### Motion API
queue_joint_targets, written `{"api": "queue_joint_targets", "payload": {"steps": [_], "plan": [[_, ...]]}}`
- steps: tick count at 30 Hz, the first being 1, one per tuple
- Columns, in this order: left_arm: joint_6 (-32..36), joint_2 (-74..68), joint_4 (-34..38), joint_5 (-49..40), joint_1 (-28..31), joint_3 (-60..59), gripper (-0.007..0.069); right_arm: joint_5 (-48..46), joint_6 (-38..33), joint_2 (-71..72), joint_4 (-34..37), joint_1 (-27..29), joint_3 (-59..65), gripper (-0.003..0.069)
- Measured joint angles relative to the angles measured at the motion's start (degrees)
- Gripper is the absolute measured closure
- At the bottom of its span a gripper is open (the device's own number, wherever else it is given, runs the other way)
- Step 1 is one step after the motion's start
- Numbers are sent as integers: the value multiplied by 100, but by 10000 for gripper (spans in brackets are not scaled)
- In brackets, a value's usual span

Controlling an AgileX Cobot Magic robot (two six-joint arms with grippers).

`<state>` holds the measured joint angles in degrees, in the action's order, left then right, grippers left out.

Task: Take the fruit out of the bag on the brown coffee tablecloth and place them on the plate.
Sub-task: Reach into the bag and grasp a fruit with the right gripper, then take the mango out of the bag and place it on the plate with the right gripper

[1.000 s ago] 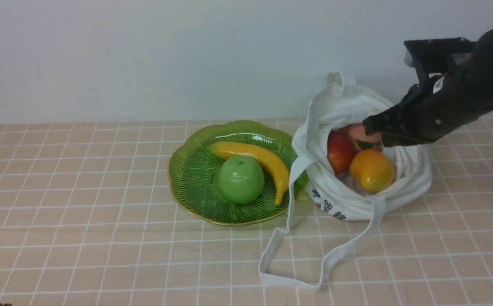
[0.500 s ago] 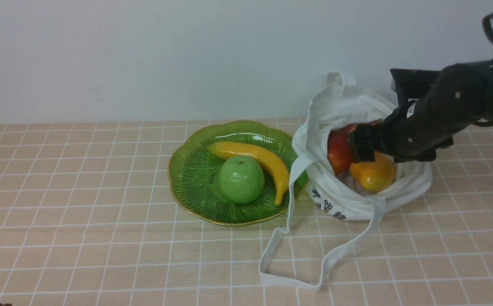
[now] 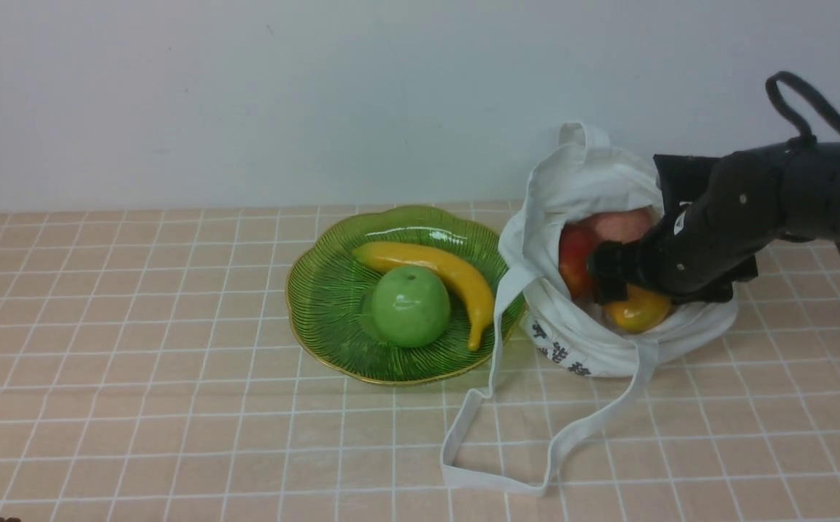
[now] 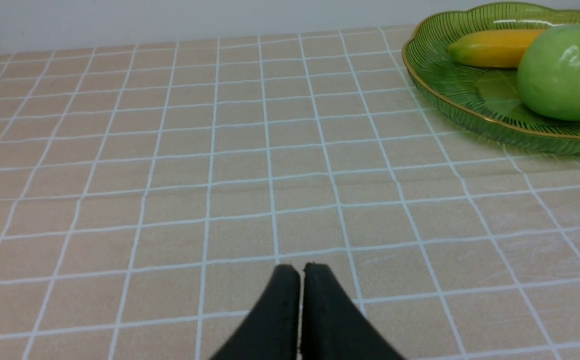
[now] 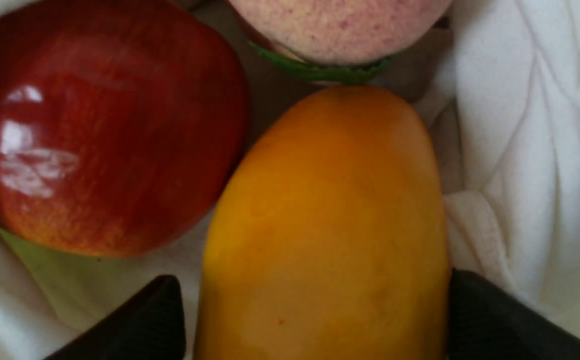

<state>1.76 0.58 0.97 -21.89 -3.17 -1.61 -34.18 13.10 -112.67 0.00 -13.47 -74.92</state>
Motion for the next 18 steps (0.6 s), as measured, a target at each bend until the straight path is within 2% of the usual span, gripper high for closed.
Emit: {"api": "queue_joint_targets", "payload": {"steps": [4, 11, 18], "plan": [[0, 0, 0, 0, 0, 0, 632, 0, 0, 0, 0, 0, 0, 109], [0, 0, 0, 0, 0, 0, 632, -211, 0, 384, -145, 0, 0, 106], [0, 0, 0, 0, 0, 0, 632, -991, 0, 1389, -463, 0, 0, 106]]}}
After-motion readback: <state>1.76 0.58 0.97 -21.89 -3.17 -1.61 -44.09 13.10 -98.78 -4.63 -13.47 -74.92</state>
